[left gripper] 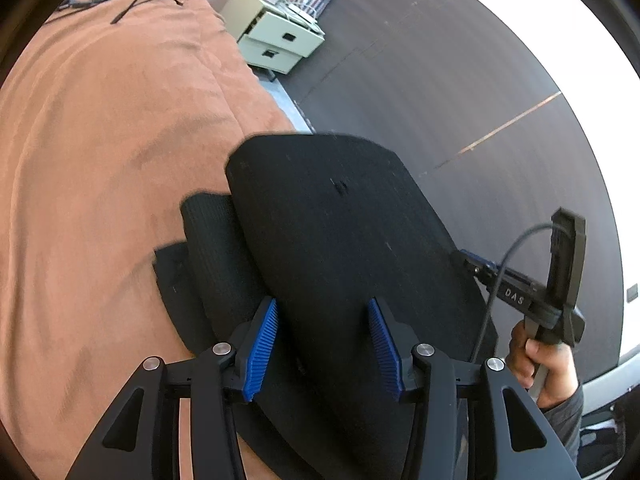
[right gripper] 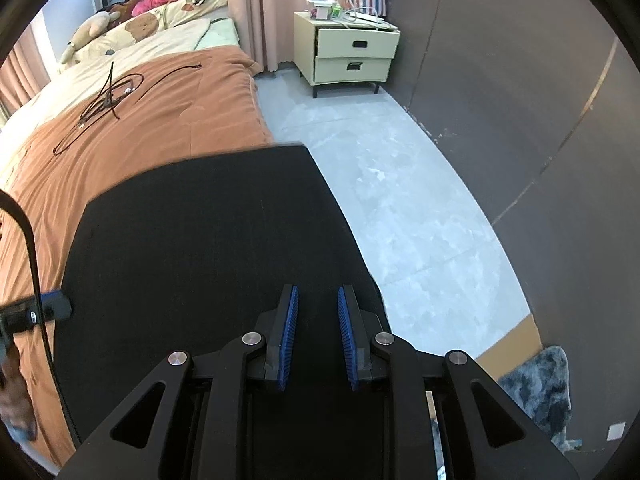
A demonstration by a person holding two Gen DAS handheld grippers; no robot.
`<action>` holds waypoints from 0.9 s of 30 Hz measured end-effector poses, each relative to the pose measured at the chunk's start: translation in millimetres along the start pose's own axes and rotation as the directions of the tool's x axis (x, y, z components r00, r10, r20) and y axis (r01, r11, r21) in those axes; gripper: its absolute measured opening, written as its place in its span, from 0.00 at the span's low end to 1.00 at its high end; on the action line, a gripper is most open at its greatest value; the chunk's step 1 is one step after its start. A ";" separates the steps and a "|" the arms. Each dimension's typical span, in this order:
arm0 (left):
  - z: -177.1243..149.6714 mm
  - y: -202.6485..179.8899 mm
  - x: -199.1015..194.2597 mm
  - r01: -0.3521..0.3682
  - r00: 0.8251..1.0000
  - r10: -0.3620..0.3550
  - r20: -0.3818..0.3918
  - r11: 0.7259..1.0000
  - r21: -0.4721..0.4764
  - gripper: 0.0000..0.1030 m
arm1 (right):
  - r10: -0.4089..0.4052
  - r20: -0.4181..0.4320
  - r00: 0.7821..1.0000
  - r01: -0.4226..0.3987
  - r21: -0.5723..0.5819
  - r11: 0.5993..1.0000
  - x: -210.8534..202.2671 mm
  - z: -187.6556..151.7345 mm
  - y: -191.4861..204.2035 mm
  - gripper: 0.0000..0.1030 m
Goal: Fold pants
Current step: 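Lower the folded black pants onto the bed with both tools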
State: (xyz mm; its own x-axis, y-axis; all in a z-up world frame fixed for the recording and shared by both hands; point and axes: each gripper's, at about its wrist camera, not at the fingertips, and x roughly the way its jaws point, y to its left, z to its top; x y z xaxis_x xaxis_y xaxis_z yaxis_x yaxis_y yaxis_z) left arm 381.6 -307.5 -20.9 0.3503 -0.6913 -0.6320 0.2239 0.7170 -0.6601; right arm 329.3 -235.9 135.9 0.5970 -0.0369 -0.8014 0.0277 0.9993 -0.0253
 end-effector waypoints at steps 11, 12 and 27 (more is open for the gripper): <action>-30.6 -27.1 -2.8 0.038 0.997 -0.035 -0.073 0.998 0.043 0.48 | 0.001 0.038 0.999 -0.003 0.055 0.998 -26.2 -47.2 -11.6 0.18; -30.1 -30.0 -2.0 0.033 0.997 -0.029 -0.072 0.998 0.051 0.48 | 0.002 0.039 0.999 -0.005 0.069 0.998 -23.9 -48.7 -12.4 0.18; -29.8 -39.8 -12.3 0.016 0.997 -0.011 -0.072 0.997 0.073 0.48 | 0.026 0.050 0.998 -0.035 0.207 0.978 -11.7 -68.7 -38.2 0.18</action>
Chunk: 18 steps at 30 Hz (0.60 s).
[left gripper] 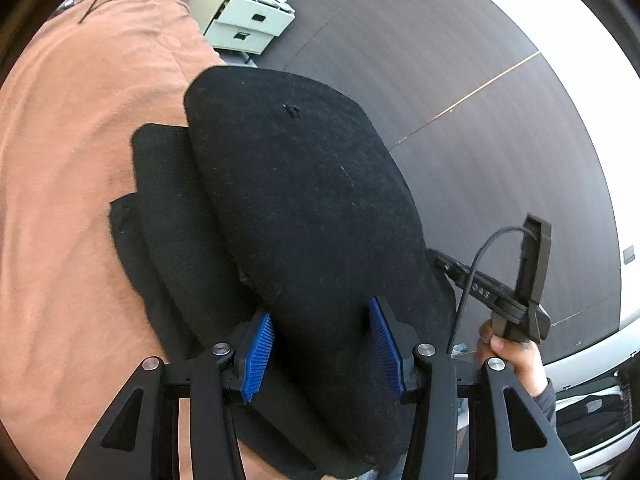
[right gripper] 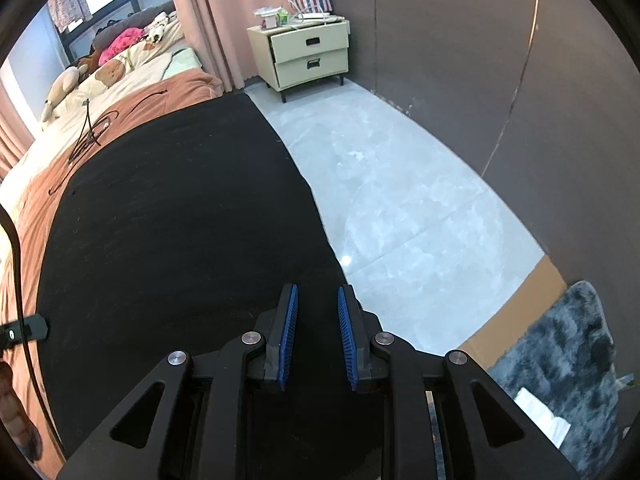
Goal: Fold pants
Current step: 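Lower the folded black pants onto the bed with both tools, then open both tools and release the folded black pants stack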
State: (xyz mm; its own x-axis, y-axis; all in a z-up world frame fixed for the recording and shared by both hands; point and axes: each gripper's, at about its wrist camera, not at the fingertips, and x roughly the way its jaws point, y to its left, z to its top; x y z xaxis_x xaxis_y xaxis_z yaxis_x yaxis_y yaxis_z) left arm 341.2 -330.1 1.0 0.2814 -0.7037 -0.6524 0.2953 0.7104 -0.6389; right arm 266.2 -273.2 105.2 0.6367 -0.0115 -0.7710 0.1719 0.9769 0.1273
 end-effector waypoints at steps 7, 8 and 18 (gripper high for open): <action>1.2 -4.9 -32.0 -0.030 0.999 0.029 0.043 0.999 0.018 0.48 | -0.078 -0.027 0.997 0.078 -0.004 0.997 -27.2 -27.2 4.0 0.18; 1.6 -7.1 -38.2 -0.035 0.998 0.033 0.050 0.999 0.025 0.48 | -0.075 -0.024 0.997 0.075 -0.002 0.997 -33.4 -27.7 6.6 0.18; -24.8 -34.4 -111.9 -0.119 0.985 0.102 0.141 0.986 0.118 0.86 | -0.001 0.088 0.996 0.002 -0.010 1.000 -123.0 -53.1 38.4 0.74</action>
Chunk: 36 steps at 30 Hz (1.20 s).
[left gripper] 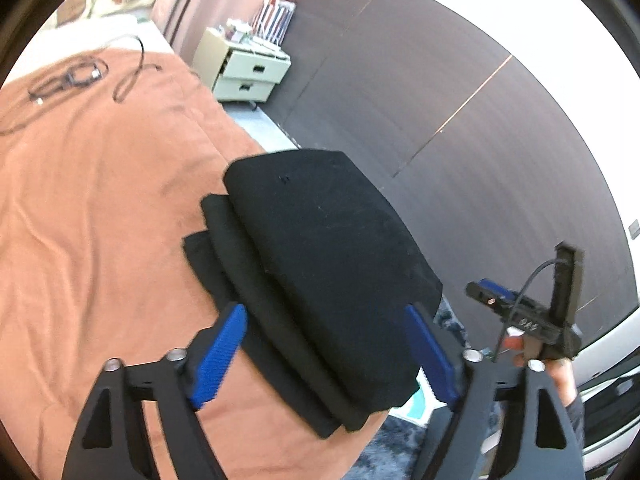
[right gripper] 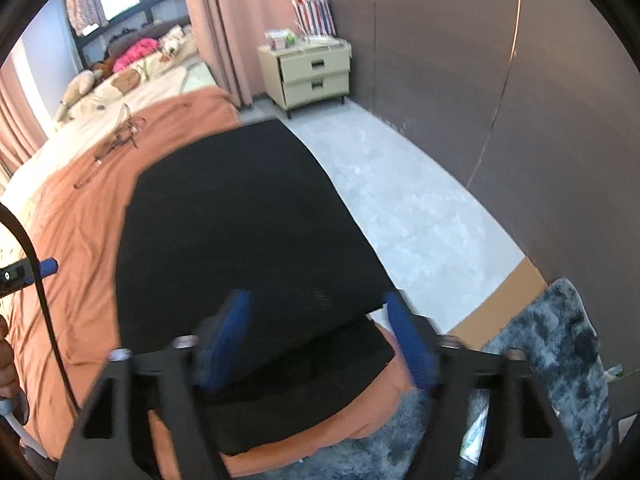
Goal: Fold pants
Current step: 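Open both tools and release the folded black pants stack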
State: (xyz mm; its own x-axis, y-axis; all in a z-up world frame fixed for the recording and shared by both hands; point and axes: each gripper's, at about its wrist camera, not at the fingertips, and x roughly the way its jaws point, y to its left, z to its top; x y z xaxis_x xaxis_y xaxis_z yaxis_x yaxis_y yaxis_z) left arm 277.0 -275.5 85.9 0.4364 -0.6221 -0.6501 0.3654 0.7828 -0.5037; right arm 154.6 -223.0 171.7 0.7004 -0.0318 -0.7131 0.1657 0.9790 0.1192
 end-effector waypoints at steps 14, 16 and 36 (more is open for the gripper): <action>-30.5 -19.6 -109.1 -0.107 0.991 0.092 0.101 0.983 0.152 0.99 | 0.018 0.053 0.998 -0.019 0.020 1.000 -89.9 -35.0 34.6 1.00; -34.8 -20.0 -122.0 -0.117 0.988 0.099 0.115 0.981 0.155 0.99 | -0.003 0.061 0.998 0.002 0.010 1.000 -100.9 -39.9 40.5 1.00; -105.6 -14.5 -254.2 -0.225 0.943 0.171 0.287 0.959 0.169 0.99 | 0.034 0.139 0.990 -0.026 -0.057 0.998 -178.1 -94.1 93.7 1.00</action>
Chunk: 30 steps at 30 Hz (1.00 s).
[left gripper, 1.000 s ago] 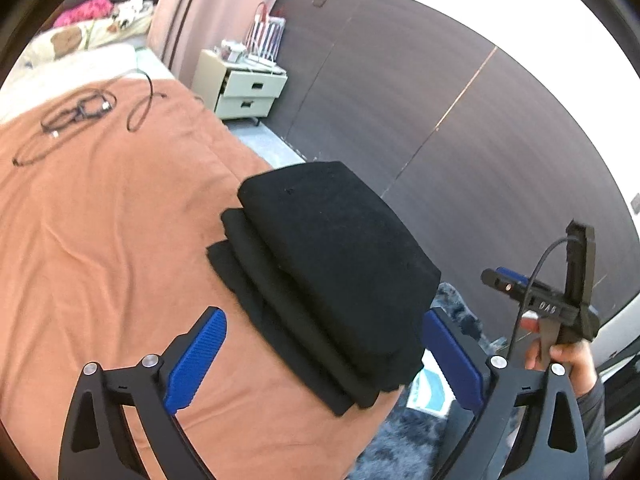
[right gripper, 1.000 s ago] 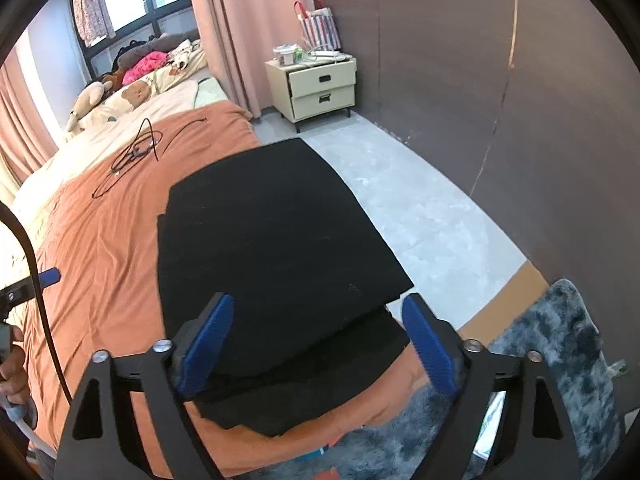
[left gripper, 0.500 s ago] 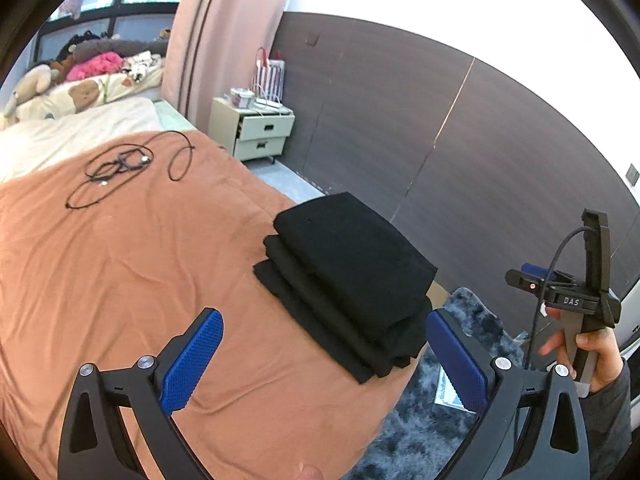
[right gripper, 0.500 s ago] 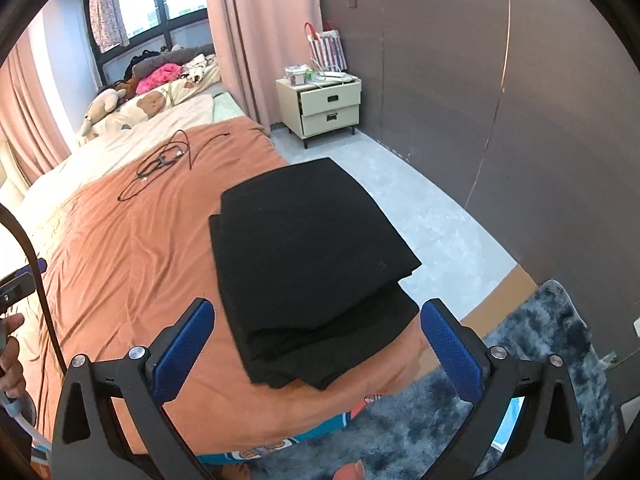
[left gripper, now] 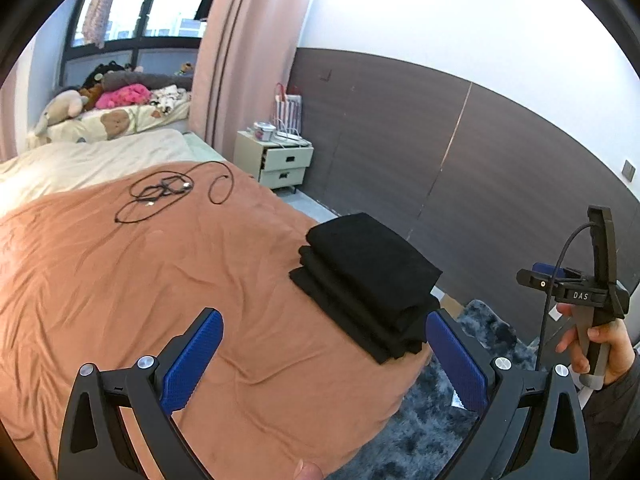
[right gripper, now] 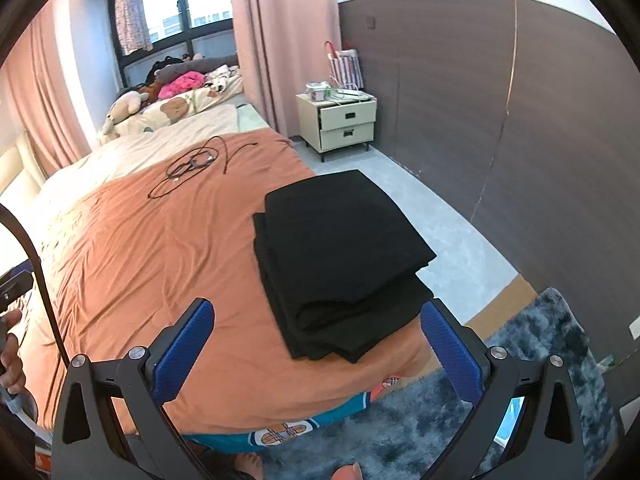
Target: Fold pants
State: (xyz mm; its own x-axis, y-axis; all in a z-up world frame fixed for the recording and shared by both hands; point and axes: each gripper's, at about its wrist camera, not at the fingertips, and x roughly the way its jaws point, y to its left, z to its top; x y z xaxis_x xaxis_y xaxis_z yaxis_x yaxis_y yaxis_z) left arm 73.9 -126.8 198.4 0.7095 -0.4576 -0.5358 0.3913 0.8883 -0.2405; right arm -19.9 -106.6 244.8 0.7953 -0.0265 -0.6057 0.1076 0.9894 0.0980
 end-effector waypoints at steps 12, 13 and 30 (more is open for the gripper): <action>-38.7 15.1 -80.2 -0.088 0.992 0.089 0.090 0.996 -0.012 0.99 | 0.036 0.015 0.999 -0.035 -0.034 0.999 -33.7 -40.7 38.2 1.00; -42.7 17.0 -87.5 -0.096 0.990 0.097 0.098 0.995 -0.015 0.99 | 0.040 0.017 0.999 -0.039 -0.035 0.999 -35.5 -42.2 39.7 1.00; -104.8 37.6 -189.4 -0.224 0.958 0.231 0.172 0.973 -0.060 0.99 | 0.135 0.099 0.986 -0.128 -0.075 0.989 -86.4 -97.4 73.6 1.00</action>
State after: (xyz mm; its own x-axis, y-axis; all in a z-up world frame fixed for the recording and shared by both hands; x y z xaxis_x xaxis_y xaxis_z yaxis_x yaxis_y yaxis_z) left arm -107.2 -2.7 206.0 0.8708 -0.2393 -0.4295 0.1861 0.9690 -0.1626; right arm -138.9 -17.5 227.5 0.8575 0.0931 -0.5060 -0.0401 0.9926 0.1147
